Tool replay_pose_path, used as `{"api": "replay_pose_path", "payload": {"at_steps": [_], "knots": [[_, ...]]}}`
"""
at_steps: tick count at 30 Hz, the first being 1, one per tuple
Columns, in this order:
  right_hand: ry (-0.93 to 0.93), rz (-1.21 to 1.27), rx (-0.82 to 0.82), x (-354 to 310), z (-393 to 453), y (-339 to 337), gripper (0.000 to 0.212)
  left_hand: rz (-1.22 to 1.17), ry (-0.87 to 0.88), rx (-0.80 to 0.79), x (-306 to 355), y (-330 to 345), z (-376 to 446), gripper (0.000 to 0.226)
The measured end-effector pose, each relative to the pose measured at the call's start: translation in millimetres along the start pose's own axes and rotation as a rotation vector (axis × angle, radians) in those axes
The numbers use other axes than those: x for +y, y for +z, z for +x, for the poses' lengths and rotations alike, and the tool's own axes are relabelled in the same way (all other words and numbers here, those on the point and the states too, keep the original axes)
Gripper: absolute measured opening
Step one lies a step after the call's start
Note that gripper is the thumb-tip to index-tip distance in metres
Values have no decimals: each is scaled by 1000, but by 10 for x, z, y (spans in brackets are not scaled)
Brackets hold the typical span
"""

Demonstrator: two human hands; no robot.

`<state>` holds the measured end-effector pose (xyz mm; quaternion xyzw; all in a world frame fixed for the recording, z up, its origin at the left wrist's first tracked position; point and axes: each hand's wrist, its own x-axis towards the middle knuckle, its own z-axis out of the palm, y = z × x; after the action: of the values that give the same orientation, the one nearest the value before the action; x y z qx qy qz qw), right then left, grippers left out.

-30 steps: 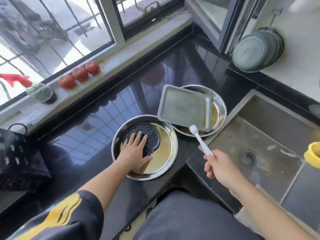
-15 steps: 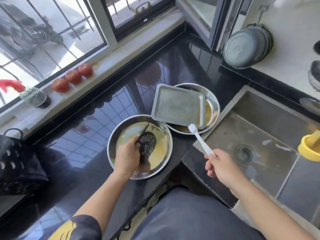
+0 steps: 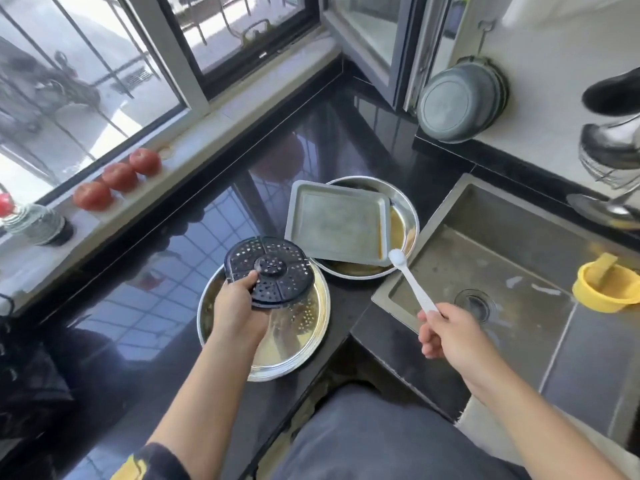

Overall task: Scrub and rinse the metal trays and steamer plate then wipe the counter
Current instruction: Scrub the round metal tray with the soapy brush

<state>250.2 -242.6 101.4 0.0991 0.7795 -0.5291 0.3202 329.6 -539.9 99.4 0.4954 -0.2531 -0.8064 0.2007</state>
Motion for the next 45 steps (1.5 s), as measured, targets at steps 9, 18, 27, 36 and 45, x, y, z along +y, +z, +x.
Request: {"api": "replay_pose_path", "payload": {"at_steps": [9,18,27,36,45], "knots": [[22,74,55,-30,-27,-167,27,1935,1326,-601,-402,1088,789,53],[39,83,98,13,-40,-256,26,2530,1105,-802,-711,1161,1109,75],[56,139,-134,-178,2,14,22,1524,602,-265,-548,135,32,53],[19,-5,-203,-258,-2,329,17,1500,513,269,-368,-1391,-204,40],[-13,-37,-262,-251,-35,332,12,1239,377,435,-327,-1347,-42,42]]}}
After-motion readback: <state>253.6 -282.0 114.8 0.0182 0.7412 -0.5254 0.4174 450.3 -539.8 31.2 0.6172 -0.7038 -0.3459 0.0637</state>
